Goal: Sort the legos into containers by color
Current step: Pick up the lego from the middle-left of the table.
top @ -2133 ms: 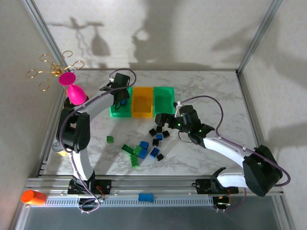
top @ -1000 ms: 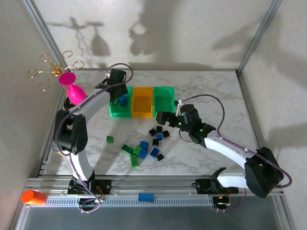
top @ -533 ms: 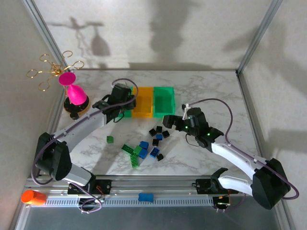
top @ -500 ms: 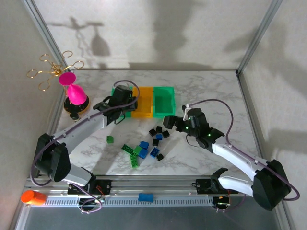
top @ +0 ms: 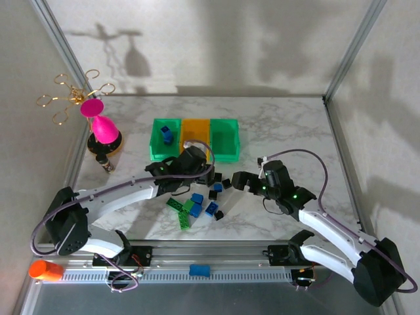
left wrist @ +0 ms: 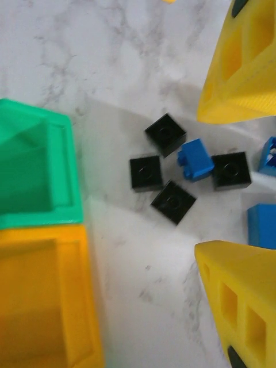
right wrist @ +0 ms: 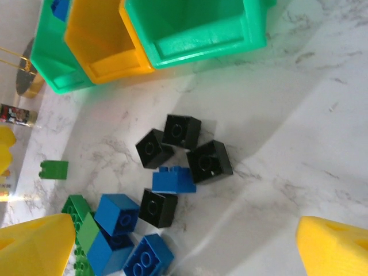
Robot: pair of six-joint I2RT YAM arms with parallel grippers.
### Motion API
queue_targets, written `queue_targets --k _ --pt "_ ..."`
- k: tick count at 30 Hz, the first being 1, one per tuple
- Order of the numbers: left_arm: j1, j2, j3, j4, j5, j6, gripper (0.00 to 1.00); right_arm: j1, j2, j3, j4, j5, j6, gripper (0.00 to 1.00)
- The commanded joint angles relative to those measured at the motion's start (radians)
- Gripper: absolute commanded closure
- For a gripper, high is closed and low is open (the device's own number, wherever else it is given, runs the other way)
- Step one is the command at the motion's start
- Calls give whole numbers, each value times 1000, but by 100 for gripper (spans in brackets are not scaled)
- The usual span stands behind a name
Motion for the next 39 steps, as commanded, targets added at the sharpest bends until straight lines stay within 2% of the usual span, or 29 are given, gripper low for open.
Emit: queue_targets --k 1,4,9,16,23,26,39 --pt "-35 45 -21 -47 -12 -46 44 -6 -25 -22 -39 -16 26 1" --pt "-61 71 -42 -71 -61 -79 44 -6 -22 -39 -13 -44 25 1" --pt "-68 83 -95 -60 -16 -109 42 -6 -3 -62 33 -73 33 1" --pt "-74 142 -110 -88 -64 -116 41 -5 20 -75 56 -75 23 1" --pt "-83 197 -113 -64 -20 -107 38 -5 17 -81 56 -66 20 1" --pt "-84 219 -105 -81 -36 -105 38 -5 18 -81 55 -57 19 1" --pt "-86 234 -92 -86 -62 -99 50 -5 41 -69 71 -58 14 1"
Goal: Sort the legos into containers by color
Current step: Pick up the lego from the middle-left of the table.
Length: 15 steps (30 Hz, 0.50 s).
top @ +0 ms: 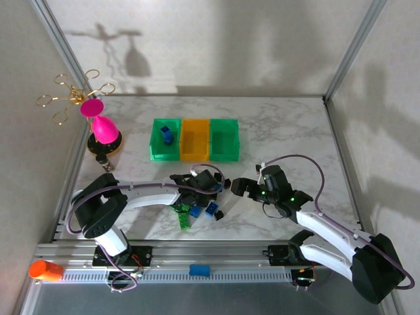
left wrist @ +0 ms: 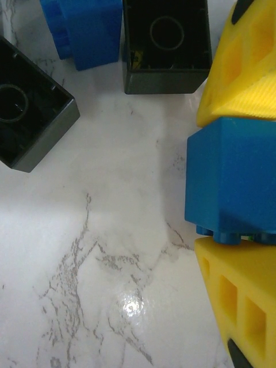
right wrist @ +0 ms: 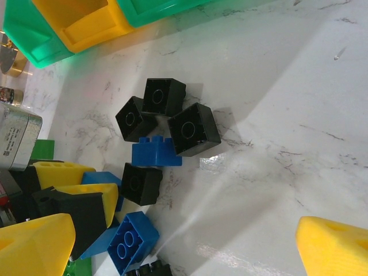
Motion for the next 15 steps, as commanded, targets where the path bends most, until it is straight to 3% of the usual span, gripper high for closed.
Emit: queue_targets --k 1,15 --pt "-6 -2 14 -30 -36 -1 51 -5 10 5 20 -5 -5 1" --pt "6 -110 47 -93 -137 -5 56 -5 -8 48 44 -27 -19 1"
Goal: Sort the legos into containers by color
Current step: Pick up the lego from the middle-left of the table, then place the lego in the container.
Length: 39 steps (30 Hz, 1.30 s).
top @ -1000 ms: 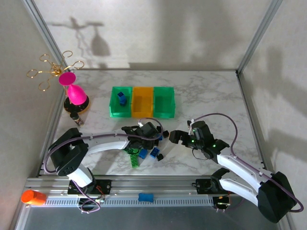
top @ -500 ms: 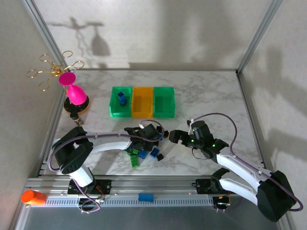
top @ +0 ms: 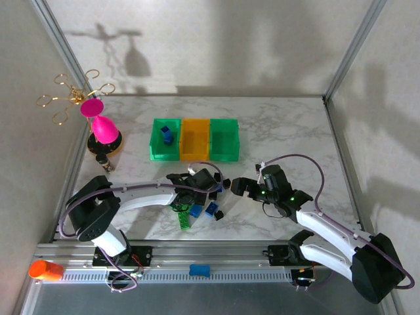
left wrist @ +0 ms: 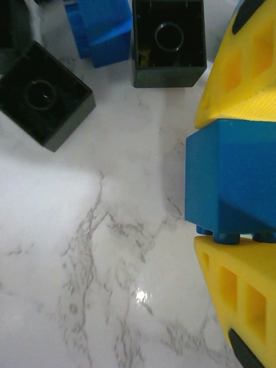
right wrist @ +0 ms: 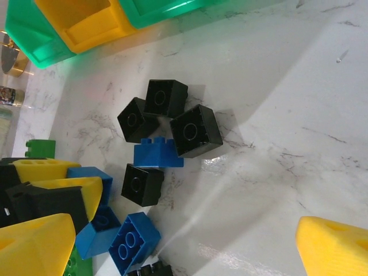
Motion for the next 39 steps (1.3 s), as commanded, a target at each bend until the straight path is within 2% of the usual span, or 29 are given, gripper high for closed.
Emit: queue_targets --k 1,8,19,27,39 --pt "16 -54 45 -48 -79 1 56 -3 -9 42 53 -35 -18 1" --pt "139 -92 142 -81 -155 70 57 4 41 84 126 -60 -18 1" --pt "349 -89 239 8 -225 138 57 67 147 149 205 -25 -21 1" --pt "503 33 275 82 -167 177 57 79 212 174 241 -17 -12 1" --pt "564 240 405 108 -150 242 57 78 286 203 246 -10 -27 1"
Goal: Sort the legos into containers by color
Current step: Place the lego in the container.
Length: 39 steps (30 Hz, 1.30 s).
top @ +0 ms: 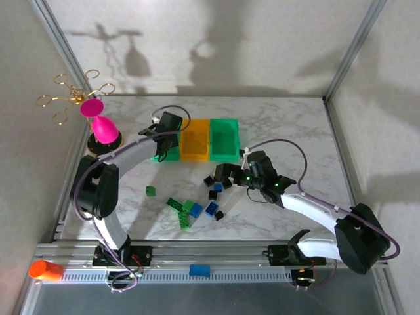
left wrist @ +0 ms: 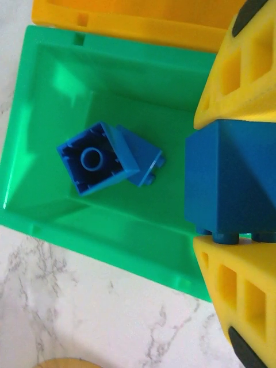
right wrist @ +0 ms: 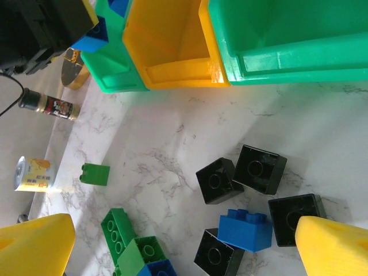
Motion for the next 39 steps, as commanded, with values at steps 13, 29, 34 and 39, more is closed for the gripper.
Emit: queue_targets --k 13,29,34,39 --pt "39 156 94 25 -7 44 52 8 50 53 12 17 -41 1" --pt "39 109 132 -29 7 46 46 9 18 76 -25 62 -77 1" --pt "38 11 109 -35 36 33 46 -10 -9 60 -37 73 -69 1" --pt "17 -115 30 -9 106 10 47 -44 -28 50 -64 72 -69 1"
